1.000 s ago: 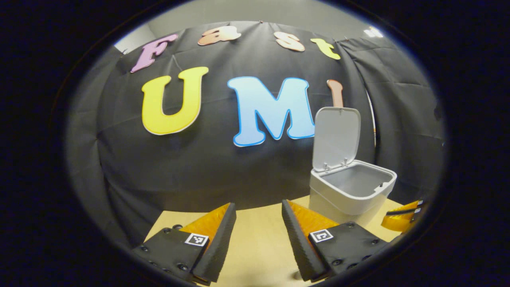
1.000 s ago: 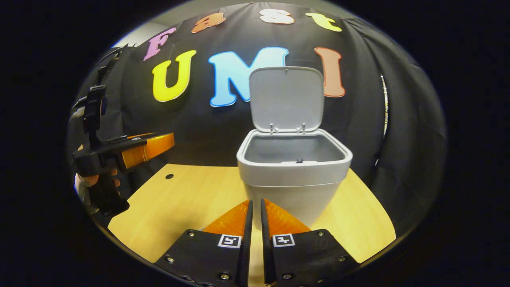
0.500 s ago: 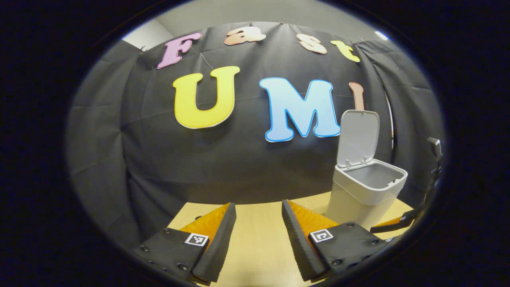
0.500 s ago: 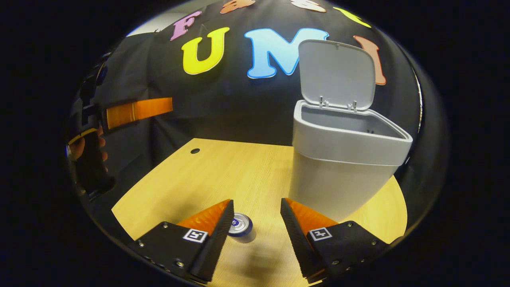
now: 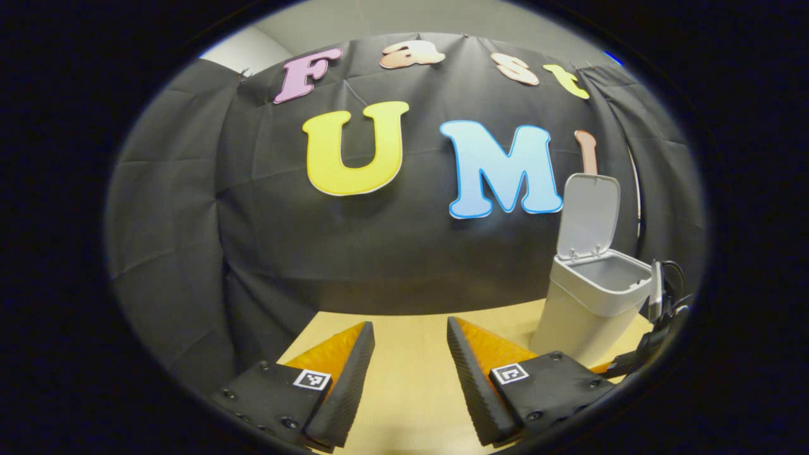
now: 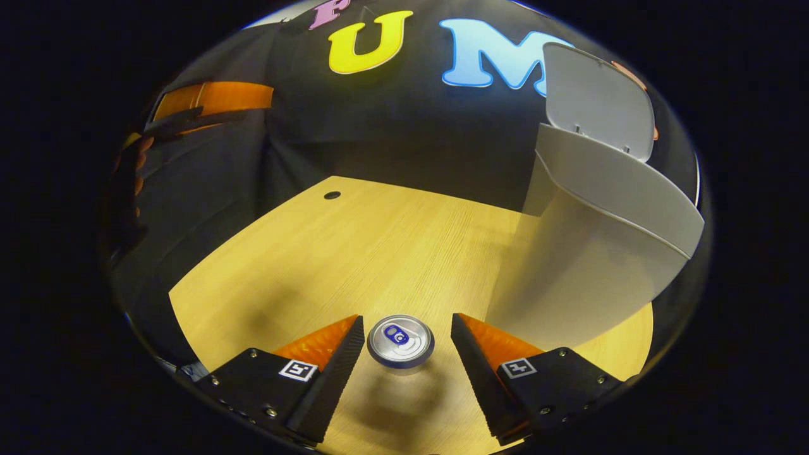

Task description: Press the lid of the desktop garbage bin to open it, pick up the crumpled paper on the desktop and throw it into the bin, then pick up the pop can on the desktop and drop it into the bin, and finally close the garbage bin lid.

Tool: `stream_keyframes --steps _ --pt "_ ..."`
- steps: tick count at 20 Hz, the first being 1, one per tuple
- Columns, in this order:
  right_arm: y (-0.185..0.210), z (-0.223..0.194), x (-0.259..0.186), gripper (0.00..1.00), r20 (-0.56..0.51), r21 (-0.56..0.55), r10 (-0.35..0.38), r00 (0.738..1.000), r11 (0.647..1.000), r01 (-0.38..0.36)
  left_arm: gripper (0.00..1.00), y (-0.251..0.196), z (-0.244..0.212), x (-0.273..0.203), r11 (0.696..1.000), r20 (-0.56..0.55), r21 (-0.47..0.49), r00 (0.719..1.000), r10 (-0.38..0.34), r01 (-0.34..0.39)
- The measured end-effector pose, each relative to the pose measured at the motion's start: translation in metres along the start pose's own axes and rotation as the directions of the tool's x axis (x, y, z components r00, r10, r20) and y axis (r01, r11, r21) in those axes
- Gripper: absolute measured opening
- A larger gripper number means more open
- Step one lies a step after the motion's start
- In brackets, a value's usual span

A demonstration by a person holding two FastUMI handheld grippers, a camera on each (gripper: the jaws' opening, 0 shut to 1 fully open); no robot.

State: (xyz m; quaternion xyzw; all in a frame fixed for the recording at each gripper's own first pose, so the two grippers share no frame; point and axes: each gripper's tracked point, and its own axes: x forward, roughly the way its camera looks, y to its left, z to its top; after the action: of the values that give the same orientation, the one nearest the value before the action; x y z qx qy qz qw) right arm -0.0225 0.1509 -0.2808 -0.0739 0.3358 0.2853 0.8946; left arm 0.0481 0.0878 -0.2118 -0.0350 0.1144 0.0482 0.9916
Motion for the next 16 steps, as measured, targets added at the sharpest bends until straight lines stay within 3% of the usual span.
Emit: stream_keyframes --steps 8,9,10,11,13,14,15,16 --pt "0.004 -0.018 0.019 0.93 -0.057 -0.007 0.005 0.998 1.000 -0.005 0.77 0.008 -0.004 -0.011 0.999 -0.005 -0.015 0.999 0.033 -0.033" --pt "0.004 -0.019 0.021 0.93 -0.061 -0.008 0.002 0.998 1.000 -0.002 0.70 0.009 -0.005 -0.012 0.999 -0.005 -0.017 0.999 0.036 -0.036" --pt "0.005 -0.020 0.022 0.93 -0.063 -0.008 0.000 0.998 1.000 -0.001 0.84 0.010 -0.006 -0.014 0.999 -0.005 -0.020 0.999 0.041 -0.041" --pt "0.004 -0.021 0.022 0.93 -0.066 -0.008 -0.001 0.998 1.000 0.001 0.78 0.010 -0.006 -0.016 0.999 -0.004 -0.022 0.999 0.044 -0.044" --pt "0.004 -0.022 0.024 0.93 -0.072 -0.007 -0.003 0.997 1.000 0.002 0.78 0.011 -0.008 -0.019 0.998 -0.004 -0.026 0.999 0.053 -0.053" --pt "0.004 -0.023 0.026 0.93 -0.074 -0.007 -0.007 0.997 1.000 0.007 0.70 0.011 -0.009 -0.021 0.998 -0.003 -0.030 0.998 0.058 -0.058" --pt "0.003 -0.023 0.027 0.93 -0.077 -0.005 -0.010 0.997 1.000 0.010 0.70 0.011 -0.009 -0.023 0.998 -0.003 -0.031 0.998 0.061 -0.061" --pt "0.001 -0.025 0.028 0.93 -0.082 -0.004 -0.015 0.997 1.000 0.015 0.78 0.012 -0.010 -0.024 0.997 -0.002 -0.034 0.998 0.064 -0.064"
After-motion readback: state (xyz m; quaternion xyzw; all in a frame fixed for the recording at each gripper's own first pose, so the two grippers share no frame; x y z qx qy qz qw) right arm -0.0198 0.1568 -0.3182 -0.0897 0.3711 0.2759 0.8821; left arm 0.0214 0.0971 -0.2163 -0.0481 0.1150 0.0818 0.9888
